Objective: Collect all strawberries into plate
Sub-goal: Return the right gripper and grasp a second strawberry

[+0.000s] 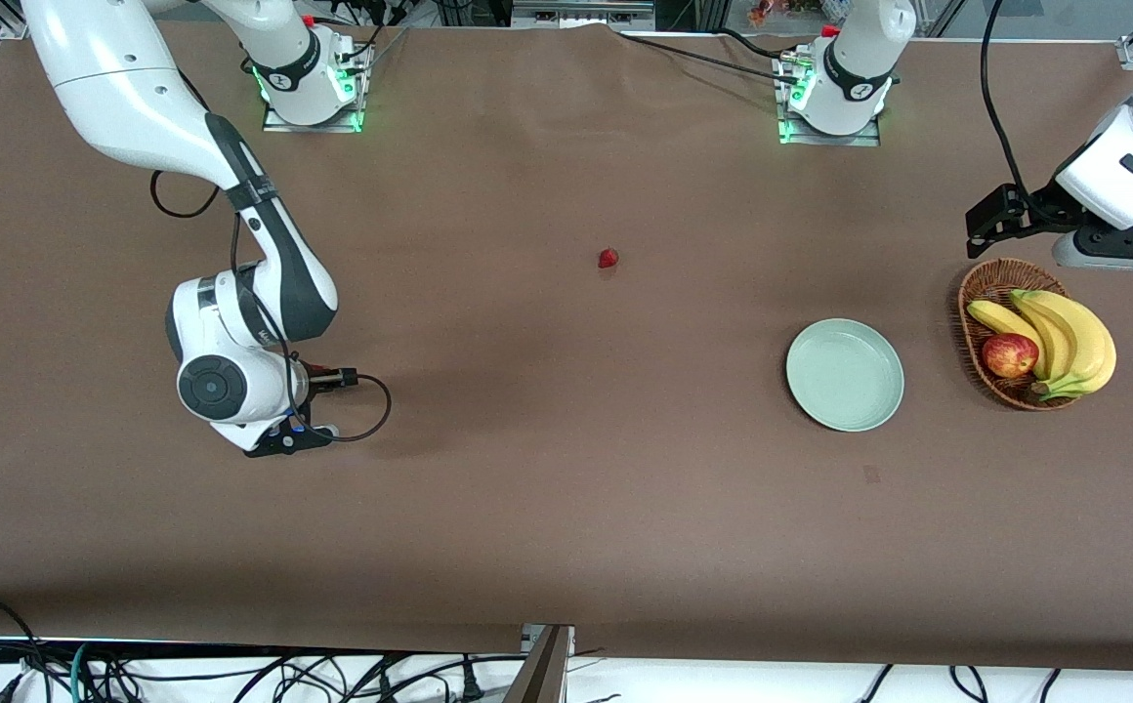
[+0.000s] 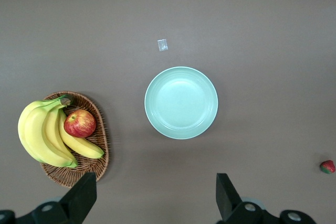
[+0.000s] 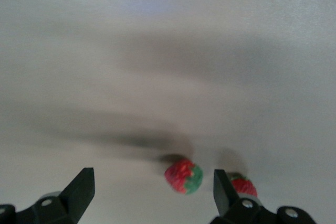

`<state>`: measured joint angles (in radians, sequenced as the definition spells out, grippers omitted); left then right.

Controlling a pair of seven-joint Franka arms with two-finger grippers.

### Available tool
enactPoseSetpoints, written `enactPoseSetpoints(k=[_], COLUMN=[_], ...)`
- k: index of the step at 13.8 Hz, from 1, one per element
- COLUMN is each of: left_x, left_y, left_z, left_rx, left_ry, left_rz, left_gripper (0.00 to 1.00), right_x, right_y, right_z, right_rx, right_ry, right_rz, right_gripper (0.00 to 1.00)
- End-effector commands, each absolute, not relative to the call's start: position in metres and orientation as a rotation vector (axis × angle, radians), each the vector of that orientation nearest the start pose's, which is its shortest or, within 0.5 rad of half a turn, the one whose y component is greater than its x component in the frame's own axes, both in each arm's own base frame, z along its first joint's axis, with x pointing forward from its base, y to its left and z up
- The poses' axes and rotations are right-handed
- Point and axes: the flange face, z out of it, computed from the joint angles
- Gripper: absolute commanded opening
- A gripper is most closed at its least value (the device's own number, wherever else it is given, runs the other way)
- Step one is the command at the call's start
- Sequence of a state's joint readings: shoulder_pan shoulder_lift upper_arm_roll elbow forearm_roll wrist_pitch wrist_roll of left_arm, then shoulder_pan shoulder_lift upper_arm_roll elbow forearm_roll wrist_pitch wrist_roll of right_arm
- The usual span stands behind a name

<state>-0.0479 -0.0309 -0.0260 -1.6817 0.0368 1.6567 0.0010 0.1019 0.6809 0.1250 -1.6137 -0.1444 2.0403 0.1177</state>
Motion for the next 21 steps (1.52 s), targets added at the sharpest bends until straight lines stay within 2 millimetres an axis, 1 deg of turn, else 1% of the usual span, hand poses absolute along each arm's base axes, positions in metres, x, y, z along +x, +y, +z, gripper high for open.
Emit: enactPoseSetpoints(k=[1,3,6,9,13,14,16,17,18,21], left_x=[0.552,0.552,0.552,0.552,0.552,0.552,0.552,0.552,0.552,0.552], left_y=[-0.039,-0.039,-0.039,-0.039,-0.039,-0.039,-0.039,-0.039,-0.039,-0.039], left_z=[0.600,0.600,0.600,0.600,0.600,0.600,0.600,0.600,0.600,0.600], left_rx=[-3.117,-3.117,-3.117,-3.117,-3.117,-3.117,-3.117,-3.117,-3.117,-3.117], left_ry=[0.115,0.115,0.115,0.113,0.115,0.113,0.115,0.113,0.115,0.115], left_rz=[-0.023,-0.023,-0.023,-0.023,-0.023,-0.023,-0.023,-0.023,-0.023,-0.023], left_gripper=[1.00,1.00,1.00,1.00,1.00,1.00,1.00,1.00,1.00,1.00], right_x=[0.626,0.626,0.617,0.611,0.608,0.606,0.606,0.607,0.609,0.610], right_y=[0.125,0.121,0.119,0.117,0.117,0.116,0.116,0.116,0.115,0.113], right_z=[0.209,0.208,0.195,0.187,0.186,0.185,0.185,0.186,0.187,0.188], right_rx=[-3.203,-3.208,-3.200,-3.197,-3.197,-3.197,-3.197,-3.198,-3.199,-3.201], right_ry=[-0.304,-0.296,-0.291,-0.294,-0.294,-0.295,-0.295,-0.293,-0.292,-0.290], right_rz=[0.312,0.315,0.293,0.266,0.276,0.281,0.281,0.276,0.271,0.269], right_gripper=[1.00,1.00,1.00,1.00,1.00,0.96,0.66,0.53,0.43,0.19])
